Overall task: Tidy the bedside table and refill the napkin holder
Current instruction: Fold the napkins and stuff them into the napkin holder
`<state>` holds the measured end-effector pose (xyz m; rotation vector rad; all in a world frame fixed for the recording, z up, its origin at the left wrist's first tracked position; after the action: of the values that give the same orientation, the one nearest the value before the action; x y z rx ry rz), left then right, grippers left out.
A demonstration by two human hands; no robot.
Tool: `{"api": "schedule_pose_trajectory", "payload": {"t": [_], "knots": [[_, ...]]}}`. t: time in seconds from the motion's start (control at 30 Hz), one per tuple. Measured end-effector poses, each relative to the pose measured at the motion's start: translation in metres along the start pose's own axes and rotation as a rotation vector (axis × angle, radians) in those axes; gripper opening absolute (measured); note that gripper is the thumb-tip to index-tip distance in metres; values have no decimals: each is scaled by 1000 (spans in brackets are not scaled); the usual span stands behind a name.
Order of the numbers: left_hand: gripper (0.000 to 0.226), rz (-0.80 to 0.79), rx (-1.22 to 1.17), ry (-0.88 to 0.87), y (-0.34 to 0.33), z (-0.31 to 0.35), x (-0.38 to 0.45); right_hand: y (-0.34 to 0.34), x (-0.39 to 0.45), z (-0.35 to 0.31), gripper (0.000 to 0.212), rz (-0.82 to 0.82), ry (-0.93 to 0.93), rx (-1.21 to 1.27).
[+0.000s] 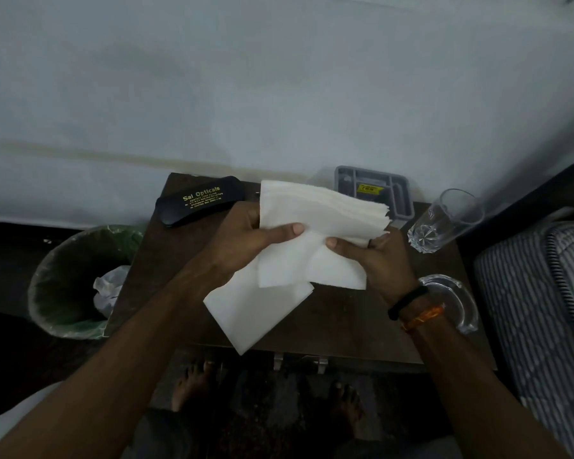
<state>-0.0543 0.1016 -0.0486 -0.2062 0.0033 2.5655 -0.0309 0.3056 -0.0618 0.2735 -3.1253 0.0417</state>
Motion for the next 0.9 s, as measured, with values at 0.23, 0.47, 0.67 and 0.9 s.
{"api": "schedule_pose_trajectory", "payload": {"t": [0.23,0.47,0.67,0.9], "knots": [[41,-72,-142,82,-9,-5,1,-16,-4,1,48,-198,-176,208],[46,-77,-144,148,-16,-11,1,-20,-3,5,53,-214,-218,305],[40,-47,-250,162,-16,-11,0,-23,-3,1,54,-214,-209,333],[39,-39,-484,142,-19,-13,1,-21,-3,11,52,-206,-317,532]]}}
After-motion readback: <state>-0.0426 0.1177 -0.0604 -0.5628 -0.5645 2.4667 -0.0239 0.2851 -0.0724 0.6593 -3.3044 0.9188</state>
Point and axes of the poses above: each hand's wrist, its own x-axis towards the middle knuckle, its own y-axis out of the back of the hand, z = x × y, the point moved 6 cm from there along x, towards the middle knuckle, and after that the axes turned 13 degrees about -z, right-handed, at the moved point
